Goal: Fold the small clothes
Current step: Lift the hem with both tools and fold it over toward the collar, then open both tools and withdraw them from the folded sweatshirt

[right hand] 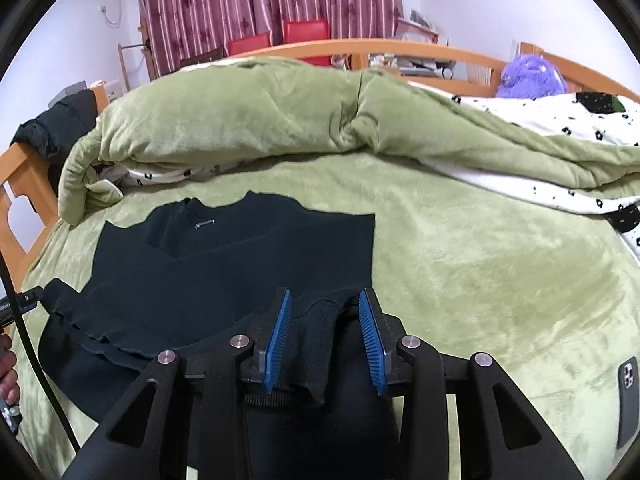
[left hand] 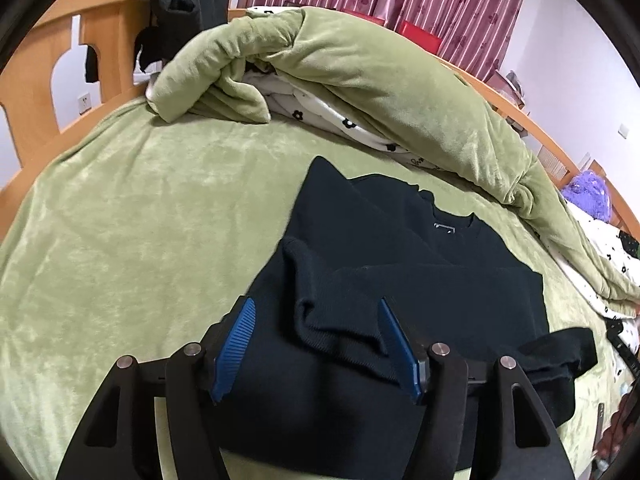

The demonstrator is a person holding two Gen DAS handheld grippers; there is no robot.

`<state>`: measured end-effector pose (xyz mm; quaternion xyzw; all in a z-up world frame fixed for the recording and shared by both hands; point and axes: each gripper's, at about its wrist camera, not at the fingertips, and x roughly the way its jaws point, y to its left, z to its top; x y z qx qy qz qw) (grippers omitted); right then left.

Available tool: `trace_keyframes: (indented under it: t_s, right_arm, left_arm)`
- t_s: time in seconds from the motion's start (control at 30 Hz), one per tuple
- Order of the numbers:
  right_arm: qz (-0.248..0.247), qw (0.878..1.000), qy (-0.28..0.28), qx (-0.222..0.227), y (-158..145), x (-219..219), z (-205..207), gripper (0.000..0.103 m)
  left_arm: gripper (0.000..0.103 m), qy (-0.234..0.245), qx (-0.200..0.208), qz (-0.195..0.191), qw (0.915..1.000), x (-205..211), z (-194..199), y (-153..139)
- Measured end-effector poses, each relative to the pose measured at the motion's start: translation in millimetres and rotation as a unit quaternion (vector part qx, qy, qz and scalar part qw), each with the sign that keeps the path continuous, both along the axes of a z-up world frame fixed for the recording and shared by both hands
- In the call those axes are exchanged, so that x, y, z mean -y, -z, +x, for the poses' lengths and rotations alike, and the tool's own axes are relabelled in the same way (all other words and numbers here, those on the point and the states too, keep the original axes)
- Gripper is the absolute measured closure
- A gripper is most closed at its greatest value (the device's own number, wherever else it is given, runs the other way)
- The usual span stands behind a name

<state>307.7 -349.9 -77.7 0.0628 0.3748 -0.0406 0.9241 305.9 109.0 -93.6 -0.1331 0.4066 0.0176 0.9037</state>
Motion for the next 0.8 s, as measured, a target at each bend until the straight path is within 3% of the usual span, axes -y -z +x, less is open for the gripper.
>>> trace_keyframes:
  t_s: [0.33, 0.5, 0.8]
  right_arm:
    - [-0.005, 0.999, -0.01, 0.035, -39.6, -5.1, -54.5, 0.059]
    - [-0.002, 0.999, -0.032, 0.023, -50.5, -13.0, -95.8, 0.058]
    - [0.005, 0.999, -0.045, 0.028, -76.4, -14.8, -169.0, 0.058]
  left_arm:
    - [0.042, -0.002, 0.01, 0.029, 0.9995, 0.6, -62.4, -21.6]
    - [0.042, 0.024, 0.026, 0.088, 0.9955, 25.5, -105.6, -35.0]
    - [0.042, 0.043, 0.046, 0.089, 0.9941, 42.5, -182.3, -58.8]
